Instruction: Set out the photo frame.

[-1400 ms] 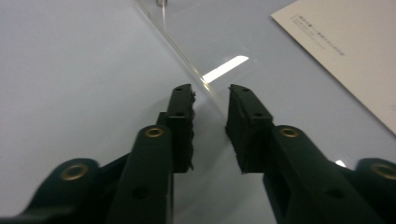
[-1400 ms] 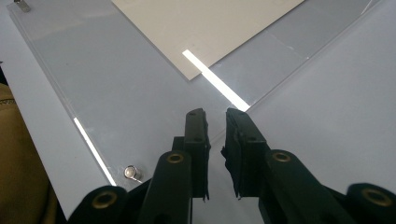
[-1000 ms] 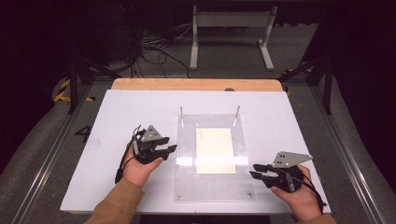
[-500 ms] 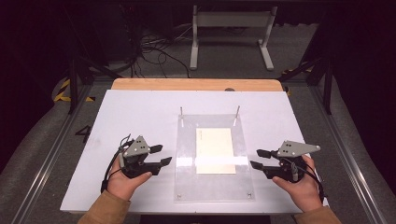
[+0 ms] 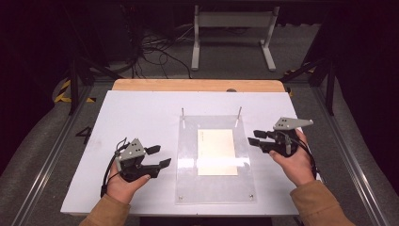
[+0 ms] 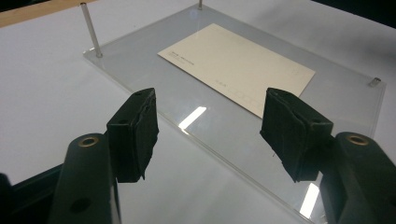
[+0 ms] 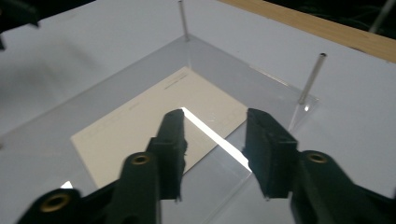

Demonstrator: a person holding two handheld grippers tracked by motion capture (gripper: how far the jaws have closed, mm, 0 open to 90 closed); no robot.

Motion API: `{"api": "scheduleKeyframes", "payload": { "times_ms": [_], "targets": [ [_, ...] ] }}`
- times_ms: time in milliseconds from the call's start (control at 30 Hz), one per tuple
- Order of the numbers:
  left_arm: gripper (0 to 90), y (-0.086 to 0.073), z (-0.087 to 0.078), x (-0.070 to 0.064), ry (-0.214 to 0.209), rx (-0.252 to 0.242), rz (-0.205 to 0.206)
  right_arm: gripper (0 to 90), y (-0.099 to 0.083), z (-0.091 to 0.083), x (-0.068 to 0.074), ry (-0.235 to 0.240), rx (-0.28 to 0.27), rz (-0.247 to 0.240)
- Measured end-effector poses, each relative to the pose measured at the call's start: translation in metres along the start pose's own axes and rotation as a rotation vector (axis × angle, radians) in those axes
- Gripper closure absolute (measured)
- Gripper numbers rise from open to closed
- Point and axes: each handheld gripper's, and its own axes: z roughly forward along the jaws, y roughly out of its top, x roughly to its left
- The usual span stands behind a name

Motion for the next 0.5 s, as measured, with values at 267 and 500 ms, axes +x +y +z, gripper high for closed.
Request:
{"api": "scheduleKeyframes", "payload": {
  "times_ms": [267,500],
  "targets": [
    [34.9,-0.007,-0.006,-0.001,0.01,-0.005,-0.002,64.5,0.015,0.029,-0.023,-0.104,-0.086,0.0],
    [34.0,-0.014,-0.012,-0.004,0.031,-0.006,-0.007,61.6,0.017,0.054,-0.04,-0.151,-0.087,-0.01]
  ]
}}
